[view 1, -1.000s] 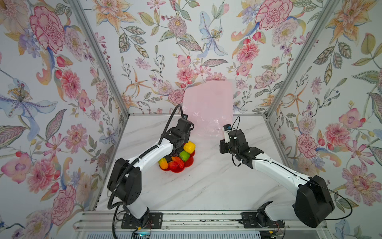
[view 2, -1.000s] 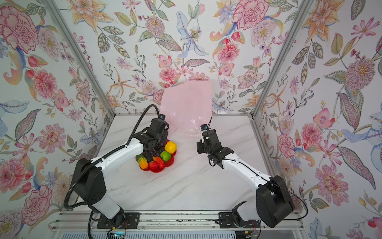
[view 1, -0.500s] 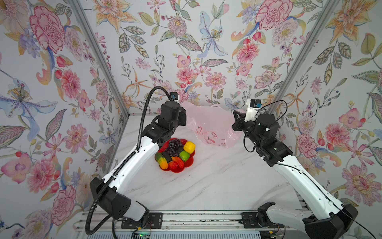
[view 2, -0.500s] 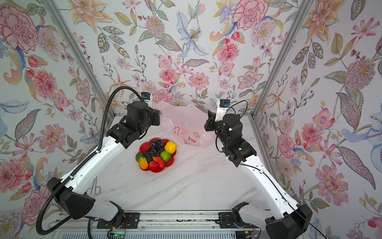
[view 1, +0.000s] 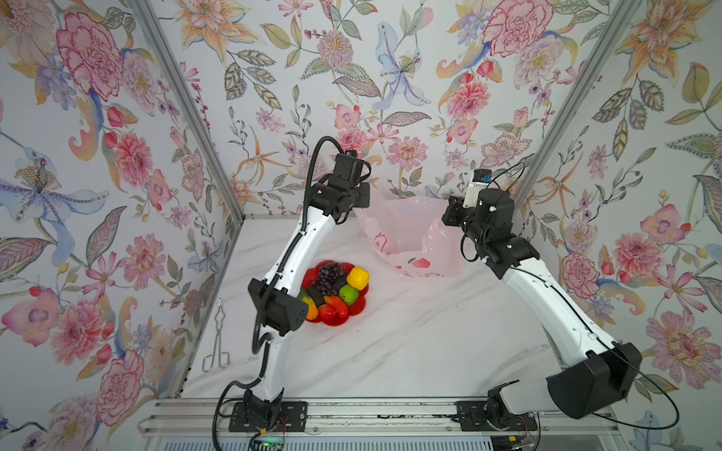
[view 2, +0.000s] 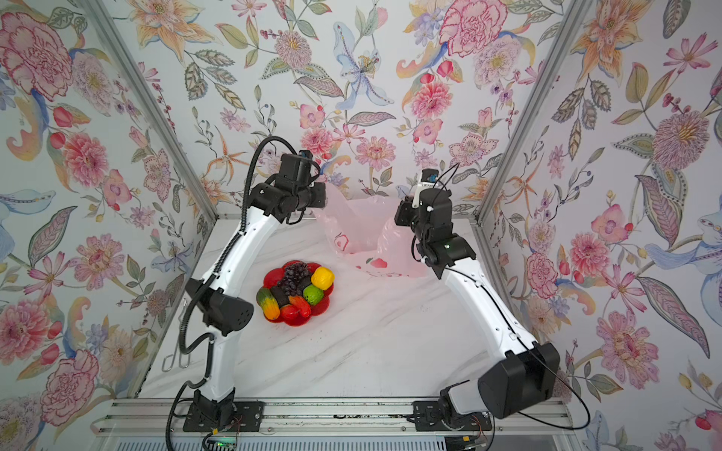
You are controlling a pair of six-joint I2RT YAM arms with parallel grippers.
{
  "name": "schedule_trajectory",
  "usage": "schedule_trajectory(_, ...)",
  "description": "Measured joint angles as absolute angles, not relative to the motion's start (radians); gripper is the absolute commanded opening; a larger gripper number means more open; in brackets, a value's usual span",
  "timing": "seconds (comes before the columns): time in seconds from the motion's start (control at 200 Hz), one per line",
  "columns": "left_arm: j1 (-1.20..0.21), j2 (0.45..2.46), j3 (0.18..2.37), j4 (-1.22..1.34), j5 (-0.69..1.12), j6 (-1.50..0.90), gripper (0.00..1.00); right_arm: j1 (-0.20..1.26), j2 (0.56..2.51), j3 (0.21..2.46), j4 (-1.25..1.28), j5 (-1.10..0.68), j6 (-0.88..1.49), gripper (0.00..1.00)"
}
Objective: Place the fruits into the plastic bag
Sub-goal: Shake the plastic bag.
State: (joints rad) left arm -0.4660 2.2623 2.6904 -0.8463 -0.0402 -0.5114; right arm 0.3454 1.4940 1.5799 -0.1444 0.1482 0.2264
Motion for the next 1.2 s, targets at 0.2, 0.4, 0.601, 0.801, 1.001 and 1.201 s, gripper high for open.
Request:
schedule_trajectory(0.2, -0.442, 1.945, 2.296, -0.548, -0.03, -0.558, 0.0, 0.505, 1.556, 2.017, -0.073, 0.146, -0.033, 0.0)
schedule_trajectory(0.4, -0.55, 1.588, 2.143, -0.192, -0.091, -0.385, 0.0, 0.707, 1.334, 1.901, 0.133, 0.105, -0.228, 0.0)
schedule_trajectory(0.601, -0.514, 1.336, 1.723, -0.033, -0.188, -0.336, 0.0, 0.527, 1.173, 1.387, 0.212, 0.147, -0.057, 0.0)
schedule_trajectory(0.801, -0.43, 1.742, 1.516, -0.261, -0.142, -0.413, 0.0, 0.381, 1.388, 0.867, -0.062, 0.112, 0.326, 0.0)
schedule_trajectory(1.001, -0.501, 1.707, 1.316, -0.399, -0.096, -0.427, 0.0, 0.422, 1.261, 0.974, -0.133, 0.115, 0.352, 0.0)
schedule_trajectory(1.201, -0.491, 1.549, 1.498, -0.254, -0.053, -0.428, 0.0, 0.41, 1.169, 1.101, -0.005, 0.123, 0.348, 0.0)
